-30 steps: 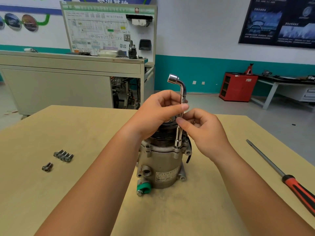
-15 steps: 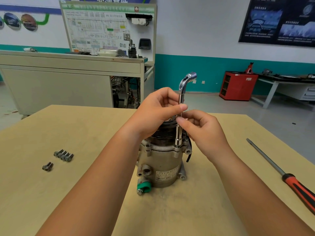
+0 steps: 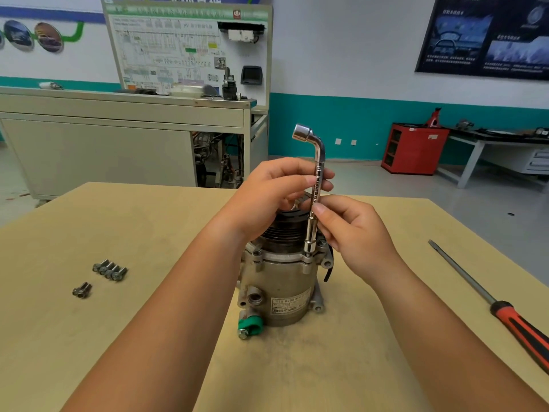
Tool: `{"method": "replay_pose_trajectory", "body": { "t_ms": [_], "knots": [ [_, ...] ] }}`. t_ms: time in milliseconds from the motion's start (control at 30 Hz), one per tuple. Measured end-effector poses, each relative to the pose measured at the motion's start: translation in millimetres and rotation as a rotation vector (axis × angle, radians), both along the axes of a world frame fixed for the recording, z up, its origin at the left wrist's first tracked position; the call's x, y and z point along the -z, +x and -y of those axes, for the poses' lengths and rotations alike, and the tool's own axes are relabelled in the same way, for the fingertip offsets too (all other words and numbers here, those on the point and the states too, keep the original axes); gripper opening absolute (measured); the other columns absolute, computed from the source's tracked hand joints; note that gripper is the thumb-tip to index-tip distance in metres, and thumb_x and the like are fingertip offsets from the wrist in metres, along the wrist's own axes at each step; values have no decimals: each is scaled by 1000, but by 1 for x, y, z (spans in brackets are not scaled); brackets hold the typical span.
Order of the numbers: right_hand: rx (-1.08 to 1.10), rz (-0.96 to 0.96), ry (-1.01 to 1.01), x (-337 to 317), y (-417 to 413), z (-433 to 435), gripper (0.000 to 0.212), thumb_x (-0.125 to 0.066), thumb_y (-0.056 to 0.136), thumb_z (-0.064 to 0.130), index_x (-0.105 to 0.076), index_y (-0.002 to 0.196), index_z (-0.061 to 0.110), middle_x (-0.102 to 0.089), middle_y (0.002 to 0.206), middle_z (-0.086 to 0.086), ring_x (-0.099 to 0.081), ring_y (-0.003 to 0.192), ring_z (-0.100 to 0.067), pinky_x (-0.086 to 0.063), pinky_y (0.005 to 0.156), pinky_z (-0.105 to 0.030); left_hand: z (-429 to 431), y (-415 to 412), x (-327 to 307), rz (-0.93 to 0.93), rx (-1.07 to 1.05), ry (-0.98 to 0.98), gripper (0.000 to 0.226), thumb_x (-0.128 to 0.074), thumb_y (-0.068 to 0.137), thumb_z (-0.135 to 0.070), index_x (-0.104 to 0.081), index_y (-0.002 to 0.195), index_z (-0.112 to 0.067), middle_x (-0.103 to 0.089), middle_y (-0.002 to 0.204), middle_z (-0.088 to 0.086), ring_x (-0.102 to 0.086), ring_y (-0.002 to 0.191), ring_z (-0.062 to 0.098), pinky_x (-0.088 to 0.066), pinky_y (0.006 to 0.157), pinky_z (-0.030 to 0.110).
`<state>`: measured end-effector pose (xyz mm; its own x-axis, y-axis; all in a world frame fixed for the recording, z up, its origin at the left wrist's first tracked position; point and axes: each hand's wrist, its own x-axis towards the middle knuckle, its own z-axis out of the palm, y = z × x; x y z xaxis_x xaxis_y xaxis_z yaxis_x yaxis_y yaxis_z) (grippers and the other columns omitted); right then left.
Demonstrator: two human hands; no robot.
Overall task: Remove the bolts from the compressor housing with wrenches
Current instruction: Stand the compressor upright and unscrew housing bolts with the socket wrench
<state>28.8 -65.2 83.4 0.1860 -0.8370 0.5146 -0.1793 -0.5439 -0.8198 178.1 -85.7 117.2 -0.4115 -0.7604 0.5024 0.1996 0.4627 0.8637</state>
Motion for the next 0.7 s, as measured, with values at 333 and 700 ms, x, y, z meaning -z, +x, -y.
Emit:
{"method": "replay_pose_trajectory", "body": {
  "t_ms": [333,700],
  "knots": [
    [104,26,-29,-1,0,2,9,-66,84,19,-65,81,27,-43,49,12,-39,46,-1,-33,47,-12,3,0,3,19,-107,-60,17,-64,85,-2,-58,80,-17,-61,65,-15,-54,59,-4,-41,54,8],
    [89,-24,-35,-1,-1,-1,23,-52,94,18,-63,77,30,-44,44,13,-35,44,-2,-29,47,-18,2,1,-1,22,-21,21,21,-55,83,-16,-68,98,-23,-72,91,-5,-46,51,-2,-31,46,9]
  ]
}}
